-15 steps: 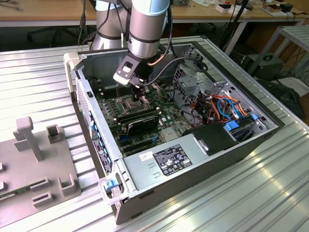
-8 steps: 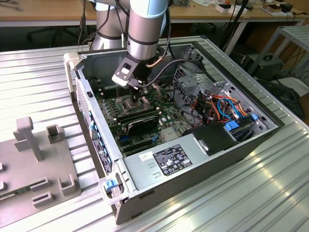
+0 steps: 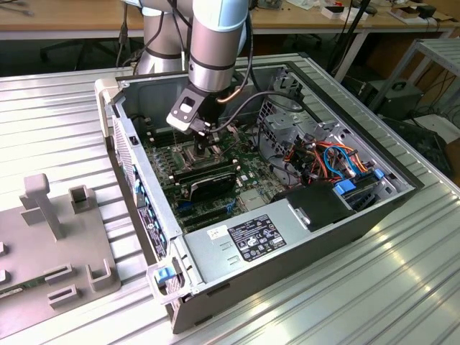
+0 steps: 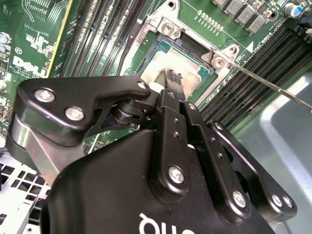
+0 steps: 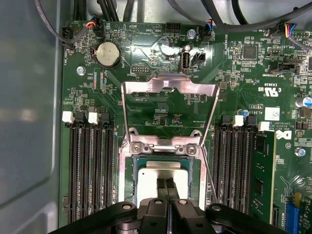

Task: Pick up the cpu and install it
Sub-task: 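Place the cpu into insertion slot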

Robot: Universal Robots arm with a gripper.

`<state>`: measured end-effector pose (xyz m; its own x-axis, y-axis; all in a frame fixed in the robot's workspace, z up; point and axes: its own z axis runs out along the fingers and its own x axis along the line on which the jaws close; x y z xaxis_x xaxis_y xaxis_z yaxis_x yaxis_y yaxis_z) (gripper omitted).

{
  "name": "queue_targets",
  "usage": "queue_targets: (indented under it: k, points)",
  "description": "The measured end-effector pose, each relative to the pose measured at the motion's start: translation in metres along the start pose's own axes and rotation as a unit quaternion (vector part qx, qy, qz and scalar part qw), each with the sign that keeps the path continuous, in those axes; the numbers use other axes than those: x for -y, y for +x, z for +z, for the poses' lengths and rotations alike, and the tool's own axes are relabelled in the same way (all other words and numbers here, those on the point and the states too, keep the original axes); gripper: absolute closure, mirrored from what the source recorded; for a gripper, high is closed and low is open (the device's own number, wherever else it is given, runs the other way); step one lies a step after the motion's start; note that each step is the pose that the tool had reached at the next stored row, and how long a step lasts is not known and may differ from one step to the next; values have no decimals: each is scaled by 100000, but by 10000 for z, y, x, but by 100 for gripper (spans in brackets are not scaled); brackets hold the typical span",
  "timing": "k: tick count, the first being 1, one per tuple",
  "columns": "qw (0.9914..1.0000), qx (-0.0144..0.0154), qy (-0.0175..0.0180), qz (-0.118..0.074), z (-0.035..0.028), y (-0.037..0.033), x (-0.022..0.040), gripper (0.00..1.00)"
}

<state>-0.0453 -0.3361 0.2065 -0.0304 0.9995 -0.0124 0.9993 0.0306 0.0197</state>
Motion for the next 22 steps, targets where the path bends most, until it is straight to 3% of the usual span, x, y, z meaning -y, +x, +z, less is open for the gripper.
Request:
queue_targets:
  k: [13,17,20,22]
  points:
    - [100000,-52,-25,3,14,1,0,89]
    - [100000,162,-4,-6,-124,0,-3,89]
    - [99998,557,14,-12,-266,-2,-6,89]
    - [99998,574,7,-14,-268,-2,-6,89]
